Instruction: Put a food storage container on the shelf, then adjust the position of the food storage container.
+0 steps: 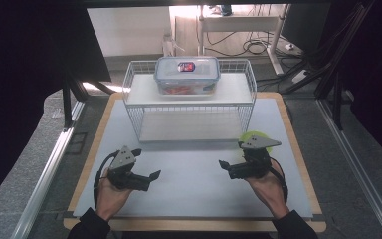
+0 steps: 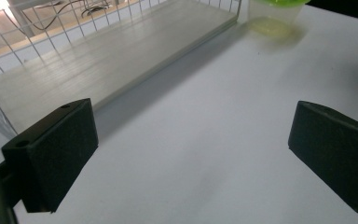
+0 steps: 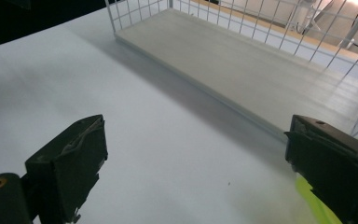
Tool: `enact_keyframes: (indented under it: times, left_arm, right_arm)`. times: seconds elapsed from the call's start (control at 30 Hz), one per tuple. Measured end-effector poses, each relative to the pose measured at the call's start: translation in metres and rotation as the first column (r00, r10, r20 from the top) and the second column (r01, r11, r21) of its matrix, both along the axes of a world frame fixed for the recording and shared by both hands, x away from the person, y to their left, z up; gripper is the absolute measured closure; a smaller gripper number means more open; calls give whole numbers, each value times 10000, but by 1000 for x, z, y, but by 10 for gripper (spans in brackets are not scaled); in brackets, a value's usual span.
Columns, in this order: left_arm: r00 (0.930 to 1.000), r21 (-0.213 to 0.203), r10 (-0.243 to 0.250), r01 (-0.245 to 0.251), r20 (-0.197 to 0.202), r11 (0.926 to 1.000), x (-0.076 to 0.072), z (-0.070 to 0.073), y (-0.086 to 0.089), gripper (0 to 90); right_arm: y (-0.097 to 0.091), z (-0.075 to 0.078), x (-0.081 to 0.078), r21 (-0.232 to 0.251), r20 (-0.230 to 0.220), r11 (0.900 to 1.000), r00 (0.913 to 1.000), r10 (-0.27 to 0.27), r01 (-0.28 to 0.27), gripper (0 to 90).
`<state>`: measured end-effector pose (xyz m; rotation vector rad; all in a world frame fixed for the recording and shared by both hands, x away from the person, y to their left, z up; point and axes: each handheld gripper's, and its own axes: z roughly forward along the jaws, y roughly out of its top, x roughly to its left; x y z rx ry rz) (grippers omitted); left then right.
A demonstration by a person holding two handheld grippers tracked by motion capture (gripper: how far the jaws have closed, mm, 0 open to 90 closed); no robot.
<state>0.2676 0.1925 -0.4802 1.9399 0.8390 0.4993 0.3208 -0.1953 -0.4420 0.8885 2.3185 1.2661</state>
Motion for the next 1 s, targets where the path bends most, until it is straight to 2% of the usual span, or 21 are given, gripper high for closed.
enact_keyframes:
  times: [0.13,0.23,0.33,0.43,0.5,0.8,0.9,1.0]
  left_arm:
    - [9998,-27,-77,76,-163,10000,-8,-13,3,3]
    - [9995,126,-203,206,-249,9997,-12,-21,3,0]
    - [9987,156,-440,444,-270,9989,-16,-27,2,0]
    - [9983,581,-463,483,-356,9971,-17,-32,-1,0]
    - [9985,664,-408,431,-354,9969,-17,-33,-2,0]
    - [9995,479,-149,163,-286,9987,-17,-32,2,4]
    - [9993,426,-147,161,-342,9990,-17,-33,3,5]
    - [9994,439,-125,140,-336,9989,-16,-32,3,5]
  right_arm:
    - [-5,-10,-8,125,-72,9999,10000,34,-33,48]
    - [-8,-17,-13,140,-187,9999,9998,67,-64,43]
    - [-10,-26,-17,90,-572,9999,9983,133,-128,39]
    - [-10,-33,-21,-32,-726,9999,9973,124,-126,35]
    - [-11,-36,-22,-119,-741,9999,9972,64,-73,35]
    - [-13,-40,-17,-327,-796,9994,9967,-151,125,12]
    - [-16,-38,-14,-256,-1141,9994,9931,-274,246,12]
    - [-21,-33,-10,-232,-1554,9989,9868,-450,419,67]
